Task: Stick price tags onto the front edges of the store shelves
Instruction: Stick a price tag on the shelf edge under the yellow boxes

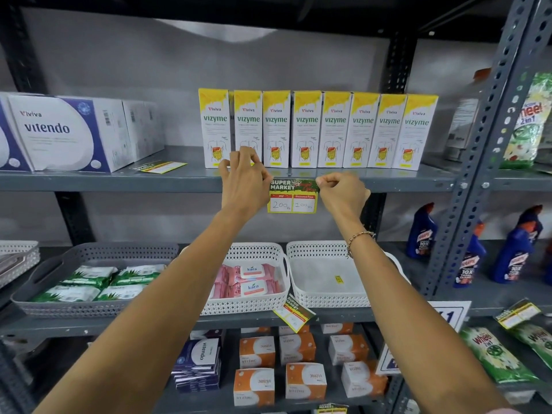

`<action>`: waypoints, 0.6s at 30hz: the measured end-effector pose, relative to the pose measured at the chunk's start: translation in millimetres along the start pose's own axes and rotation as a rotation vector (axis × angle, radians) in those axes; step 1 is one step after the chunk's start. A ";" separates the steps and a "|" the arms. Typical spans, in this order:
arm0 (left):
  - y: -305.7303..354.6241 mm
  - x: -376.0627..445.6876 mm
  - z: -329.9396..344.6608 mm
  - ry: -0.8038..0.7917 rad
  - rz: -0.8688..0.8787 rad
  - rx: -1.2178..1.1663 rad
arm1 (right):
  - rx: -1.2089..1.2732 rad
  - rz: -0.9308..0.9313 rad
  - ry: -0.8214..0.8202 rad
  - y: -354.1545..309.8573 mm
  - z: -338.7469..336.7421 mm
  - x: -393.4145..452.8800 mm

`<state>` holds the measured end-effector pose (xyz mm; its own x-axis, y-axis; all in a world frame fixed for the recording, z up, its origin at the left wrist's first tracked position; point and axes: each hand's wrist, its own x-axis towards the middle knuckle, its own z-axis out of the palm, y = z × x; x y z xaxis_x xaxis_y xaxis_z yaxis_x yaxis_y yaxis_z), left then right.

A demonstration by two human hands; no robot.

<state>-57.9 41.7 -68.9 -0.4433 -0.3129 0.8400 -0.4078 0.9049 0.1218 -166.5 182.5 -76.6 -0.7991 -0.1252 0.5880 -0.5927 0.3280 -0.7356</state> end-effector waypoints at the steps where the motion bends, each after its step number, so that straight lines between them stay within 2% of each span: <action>1: 0.0 -0.3 0.0 0.006 0.009 0.009 | -0.005 -0.009 0.007 0.2 0.6 -0.4; 10: -1.4 -1.7 0.8 0.030 0.083 0.075 | -0.096 -0.138 0.091 2.0 2.9 -3.2; 18: -4.5 -3.9 -0.9 0.015 0.112 0.071 | -0.107 -0.134 0.080 4.3 2.9 -4.8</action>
<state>-53.7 39.1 -72.3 -0.4773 -0.2063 0.8542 -0.4126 0.9109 -0.0105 -165.5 181.8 -83.7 -0.7008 -0.1009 0.7062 -0.6756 0.4115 -0.6117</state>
